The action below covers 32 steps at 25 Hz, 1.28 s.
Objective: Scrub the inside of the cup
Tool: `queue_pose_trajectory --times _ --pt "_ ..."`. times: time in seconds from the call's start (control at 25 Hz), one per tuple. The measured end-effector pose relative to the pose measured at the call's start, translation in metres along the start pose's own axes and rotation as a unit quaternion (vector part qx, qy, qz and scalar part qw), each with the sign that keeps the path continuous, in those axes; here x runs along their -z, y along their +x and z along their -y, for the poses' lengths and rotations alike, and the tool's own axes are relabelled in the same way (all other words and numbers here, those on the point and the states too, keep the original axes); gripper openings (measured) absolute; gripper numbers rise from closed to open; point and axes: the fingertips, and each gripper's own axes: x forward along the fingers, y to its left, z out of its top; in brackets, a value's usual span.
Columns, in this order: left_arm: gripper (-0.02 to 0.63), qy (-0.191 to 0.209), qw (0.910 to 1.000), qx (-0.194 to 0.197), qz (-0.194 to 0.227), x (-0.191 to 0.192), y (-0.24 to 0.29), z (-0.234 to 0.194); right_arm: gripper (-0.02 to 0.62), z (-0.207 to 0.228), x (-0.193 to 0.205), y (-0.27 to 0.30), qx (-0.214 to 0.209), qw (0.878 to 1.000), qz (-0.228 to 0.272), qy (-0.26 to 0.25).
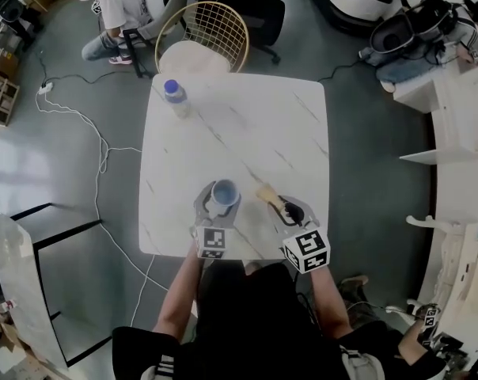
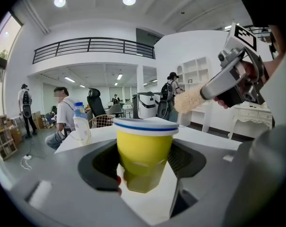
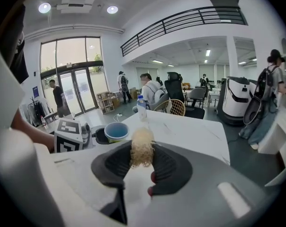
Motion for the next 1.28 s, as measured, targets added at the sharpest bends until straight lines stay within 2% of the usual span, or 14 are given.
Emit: queue_pose_trajectory --times 0.2,0.48,0.8,1.28 --pt "0.308 -0.010 0.9998 0.007 -0.012 0.014 0.029 -0.017 0.109 0.011 0.001 0.031 0.000 1.000 -0.019 0.010" --pt "0.310 -0.019 0.9990 0.015 -0.038 0.043 0.034 -0.017 0.107 0.004 0.016 0.036 0.001 0.999 -0.034 0.018" --pt "0.310 -0.017 0.9990 0.019 -0.038 0.047 0.065 -0.044 0.107 0.010 0.012 0.057 0.006 0.998 -0.052 0.021" --pt "0.310 -0.024 0.9983 0.021 -0.049 0.061 0.085 -0.060 0.107 0.015 0.006 0.073 0.012 0.998 -0.064 0.022"
